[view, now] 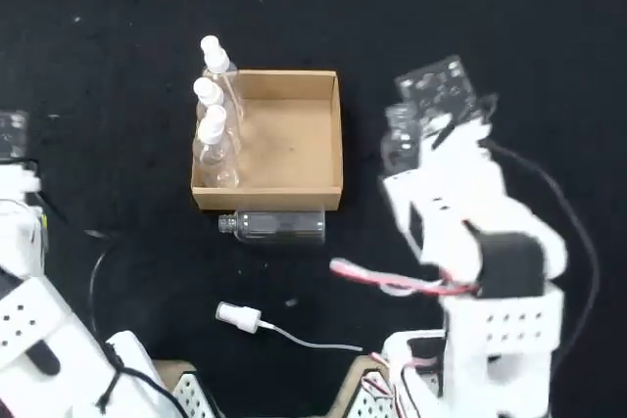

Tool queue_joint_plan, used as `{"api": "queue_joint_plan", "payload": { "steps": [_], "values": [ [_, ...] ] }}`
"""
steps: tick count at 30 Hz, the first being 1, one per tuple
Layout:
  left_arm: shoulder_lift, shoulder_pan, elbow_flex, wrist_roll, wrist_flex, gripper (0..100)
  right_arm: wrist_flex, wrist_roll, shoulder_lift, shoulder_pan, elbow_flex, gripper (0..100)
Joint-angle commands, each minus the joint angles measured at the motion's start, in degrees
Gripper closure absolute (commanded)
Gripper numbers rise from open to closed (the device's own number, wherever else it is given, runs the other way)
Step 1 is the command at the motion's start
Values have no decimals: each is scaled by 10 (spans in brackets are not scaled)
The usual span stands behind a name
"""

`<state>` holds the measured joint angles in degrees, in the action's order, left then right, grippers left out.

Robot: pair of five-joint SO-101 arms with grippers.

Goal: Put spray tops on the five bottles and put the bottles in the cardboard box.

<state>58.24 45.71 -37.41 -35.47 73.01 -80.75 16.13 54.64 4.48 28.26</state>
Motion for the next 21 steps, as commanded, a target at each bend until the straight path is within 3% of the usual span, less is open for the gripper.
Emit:
{"api": "queue_joint_plan", "payload": {
  "steps": [1, 9, 14, 21],
  "values": [
    [25, -31, 86, 113, 20, 970, 99, -44, 71, 68, 75, 988],
    [25, -149, 263, 264, 75, 970, 285, -95, 204, 183, 241, 988],
    [24, -227, 357, 339, 64, 970, 366, -125, 254, 197, 325, 988],
    [24, -369, 371, 418, -76, 970, 447, -127, 334, 198, 427, 988]
  ]
}}
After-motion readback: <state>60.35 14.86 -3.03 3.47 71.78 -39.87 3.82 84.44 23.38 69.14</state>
